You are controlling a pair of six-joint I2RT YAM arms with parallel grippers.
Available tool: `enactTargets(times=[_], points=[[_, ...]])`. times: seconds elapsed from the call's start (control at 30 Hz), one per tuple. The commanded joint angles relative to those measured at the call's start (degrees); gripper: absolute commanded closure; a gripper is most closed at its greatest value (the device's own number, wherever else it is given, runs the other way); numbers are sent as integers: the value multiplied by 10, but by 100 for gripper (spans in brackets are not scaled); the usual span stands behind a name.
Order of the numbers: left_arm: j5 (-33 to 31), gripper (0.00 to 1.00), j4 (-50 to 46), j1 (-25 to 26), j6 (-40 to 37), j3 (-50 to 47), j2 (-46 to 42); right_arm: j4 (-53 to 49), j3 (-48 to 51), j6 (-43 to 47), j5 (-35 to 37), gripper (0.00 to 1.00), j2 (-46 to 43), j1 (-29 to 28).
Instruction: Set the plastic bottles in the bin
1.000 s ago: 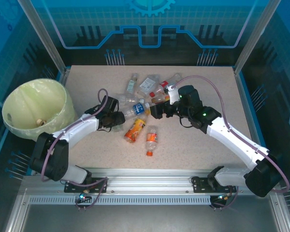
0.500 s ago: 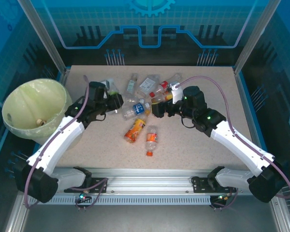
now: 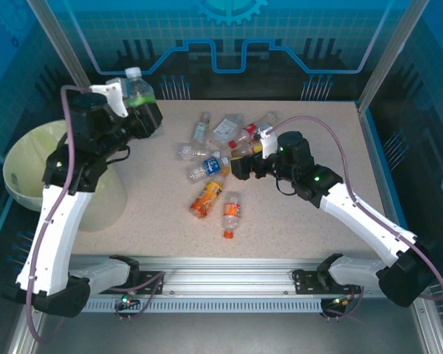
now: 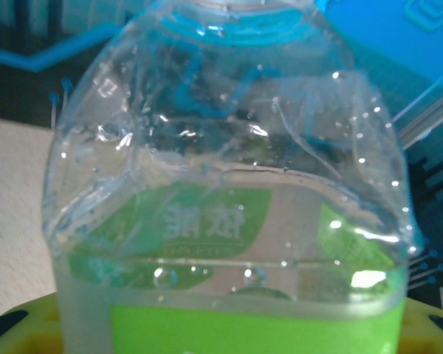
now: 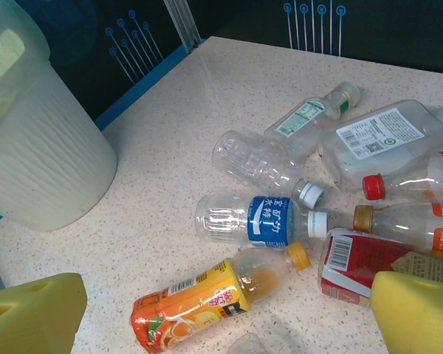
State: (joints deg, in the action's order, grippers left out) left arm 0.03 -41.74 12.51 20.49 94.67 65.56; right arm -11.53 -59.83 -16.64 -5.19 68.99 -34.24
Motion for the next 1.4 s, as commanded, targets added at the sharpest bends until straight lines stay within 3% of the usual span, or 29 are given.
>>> enactTargets(times=[0.0, 0.27, 0.4, 0.9, 1.17, 1.37], points=[[-72, 55, -52, -6, -64, 54, -6, -4, -14, 1, 3, 0, 10, -6], [-306, 55, -75, -44, -139, 99, 0, -17, -28, -5, -1, 0, 28, -6], [-400, 55, -99, -90, -163, 96, 9, -19, -34, -7, -3, 0, 35, -7], [-370, 54, -156, -318, -136, -9, 39, -27, -62, -11, -26, 0, 72, -6], [-327, 53, -202, -412, -106, -10, 76, -28, -65, -14, -30, 0, 76, -7], [-271, 44, -212, -441, -76, -16, 93, -32, -65, -14, -25, 0, 74, -6]])
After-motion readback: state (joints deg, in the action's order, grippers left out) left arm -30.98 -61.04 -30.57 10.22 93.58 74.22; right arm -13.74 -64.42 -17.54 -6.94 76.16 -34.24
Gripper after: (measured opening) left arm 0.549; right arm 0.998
